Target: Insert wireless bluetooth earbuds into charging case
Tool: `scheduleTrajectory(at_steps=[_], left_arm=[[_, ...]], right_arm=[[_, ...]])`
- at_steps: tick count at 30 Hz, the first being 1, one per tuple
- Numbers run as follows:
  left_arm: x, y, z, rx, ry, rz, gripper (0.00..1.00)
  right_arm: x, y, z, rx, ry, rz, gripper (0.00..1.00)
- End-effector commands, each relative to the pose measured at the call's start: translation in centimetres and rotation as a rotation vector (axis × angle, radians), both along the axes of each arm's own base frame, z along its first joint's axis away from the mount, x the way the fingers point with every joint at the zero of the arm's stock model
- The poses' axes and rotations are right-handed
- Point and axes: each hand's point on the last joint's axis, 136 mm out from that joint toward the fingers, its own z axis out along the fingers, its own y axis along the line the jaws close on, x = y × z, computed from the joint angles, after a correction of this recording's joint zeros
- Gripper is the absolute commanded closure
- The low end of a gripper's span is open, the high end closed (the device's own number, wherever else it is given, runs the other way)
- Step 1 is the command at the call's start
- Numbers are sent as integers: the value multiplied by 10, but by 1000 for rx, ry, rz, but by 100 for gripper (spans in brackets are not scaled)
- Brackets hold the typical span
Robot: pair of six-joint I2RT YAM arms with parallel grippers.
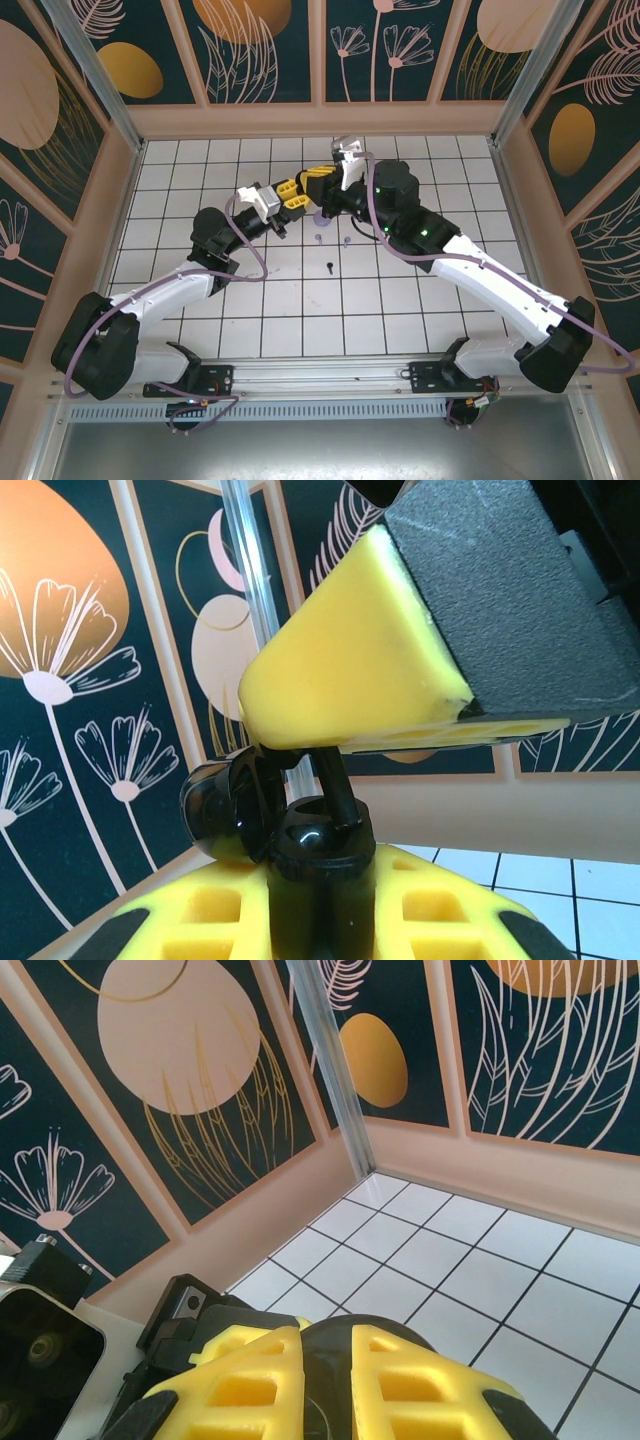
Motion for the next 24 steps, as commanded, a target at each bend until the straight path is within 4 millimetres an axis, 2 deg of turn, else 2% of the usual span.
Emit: scheduleTrajectory(at_steps=[1, 7, 16, 20, 22, 24], left_arm=[[-18, 2, 36, -56, -94, -40, 100], [-18, 2, 39, -63, -94, -42, 100], [-16, 4, 42, -70, -89, -25, 100], [-15, 3, 42, -70, -85, -25, 100], [-14, 3, 41, -71, -78, -23, 100], [-11, 3, 39, -70, -66, -16, 100]], right_arm=[[4, 5, -15, -54, 8, -7, 86], [2, 7, -31, -102, 21, -2, 87], [-22, 21, -67, -253, 10, 70, 88], [-21, 20, -71, -264, 19, 49, 87], [-17, 18, -64, -250, 19, 23, 82], [-15, 17, -53, -229, 24, 3, 66]])
